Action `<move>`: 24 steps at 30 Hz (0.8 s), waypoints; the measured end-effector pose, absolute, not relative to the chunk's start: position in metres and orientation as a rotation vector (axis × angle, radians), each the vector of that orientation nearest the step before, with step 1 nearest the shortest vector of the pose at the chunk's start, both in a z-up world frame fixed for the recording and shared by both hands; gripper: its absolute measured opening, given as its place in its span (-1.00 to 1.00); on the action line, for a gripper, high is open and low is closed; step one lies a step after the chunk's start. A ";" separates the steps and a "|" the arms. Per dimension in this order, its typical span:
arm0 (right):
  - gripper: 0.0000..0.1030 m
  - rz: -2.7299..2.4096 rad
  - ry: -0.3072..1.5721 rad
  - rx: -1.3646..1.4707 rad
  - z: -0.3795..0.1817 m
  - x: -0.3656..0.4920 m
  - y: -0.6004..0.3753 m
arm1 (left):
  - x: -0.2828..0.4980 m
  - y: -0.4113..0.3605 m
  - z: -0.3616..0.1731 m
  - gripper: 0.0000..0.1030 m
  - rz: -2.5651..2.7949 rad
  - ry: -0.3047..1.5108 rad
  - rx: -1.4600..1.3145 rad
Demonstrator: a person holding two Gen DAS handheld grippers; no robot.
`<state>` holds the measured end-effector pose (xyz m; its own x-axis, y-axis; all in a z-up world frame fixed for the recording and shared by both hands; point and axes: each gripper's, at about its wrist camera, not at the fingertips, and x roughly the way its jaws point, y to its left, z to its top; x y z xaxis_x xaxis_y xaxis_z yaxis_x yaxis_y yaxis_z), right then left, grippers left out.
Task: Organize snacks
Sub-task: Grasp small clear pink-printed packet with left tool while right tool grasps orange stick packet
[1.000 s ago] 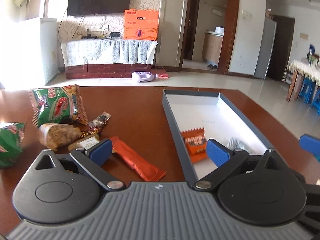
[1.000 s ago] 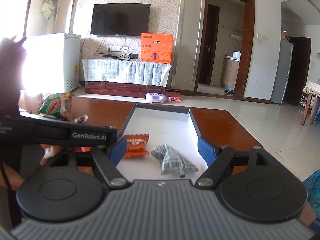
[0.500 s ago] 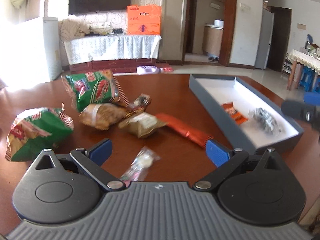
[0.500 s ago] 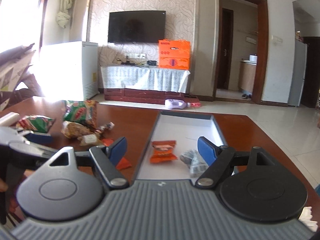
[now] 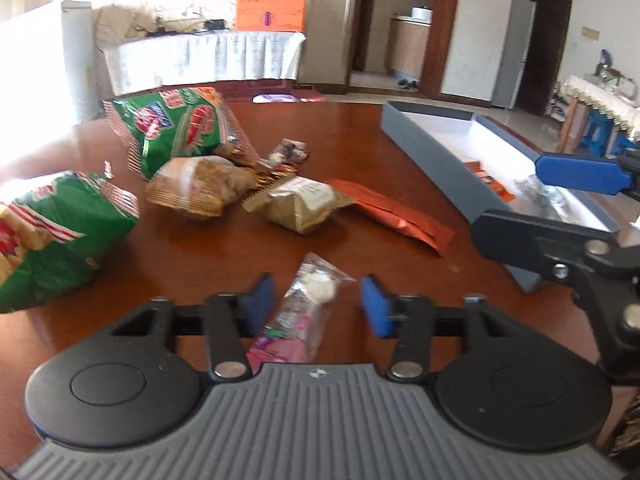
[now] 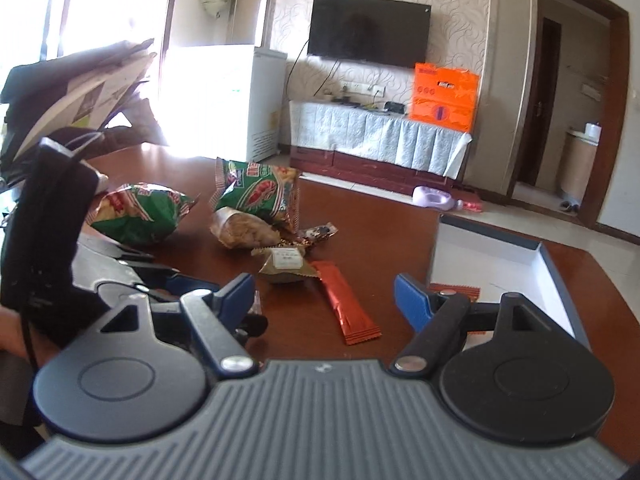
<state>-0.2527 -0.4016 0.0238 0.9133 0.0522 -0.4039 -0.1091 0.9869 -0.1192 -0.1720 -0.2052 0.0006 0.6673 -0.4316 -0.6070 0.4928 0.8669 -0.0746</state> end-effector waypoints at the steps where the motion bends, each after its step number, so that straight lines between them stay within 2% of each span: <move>1: 0.46 0.098 0.432 -0.126 0.023 -0.246 -0.403 | -0.171 -0.203 0.001 -0.55 -0.509 0.657 0.093; 3: 0.15 0.121 0.486 -0.115 0.022 -0.230 -0.405 | -0.169 -0.199 0.001 -0.55 -0.505 0.664 0.065; 4: 0.09 0.122 0.508 -0.137 0.019 -0.221 -0.402 | -0.169 -0.199 0.002 -0.56 -0.503 0.665 0.068; 11: 0.05 0.046 0.655 -0.257 -0.011 -0.170 -0.396 | -0.167 -0.196 0.002 -0.55 -0.496 0.677 0.043; 17: 0.04 0.022 0.689 -0.170 -0.013 -0.146 -0.411 | -0.164 -0.201 0.000 -0.51 -0.474 0.675 0.051; 18: -0.08 0.038 0.701 -0.136 -0.013 -0.143 -0.415 | -0.164 -0.201 -0.001 -0.48 -0.472 0.674 0.053; 20: -0.51 0.051 0.711 -0.093 -0.012 -0.144 -0.418 | -0.165 -0.201 -0.001 -0.38 -0.464 0.670 0.057; 21: -0.51 0.043 0.709 -0.102 -0.012 -0.147 -0.417 | -0.165 -0.201 -0.002 -0.25 -0.459 0.666 0.062; 24: -0.51 0.048 0.705 -0.113 -0.013 -0.161 -0.412 | -0.168 -0.201 -0.003 -0.21 -0.455 0.653 0.086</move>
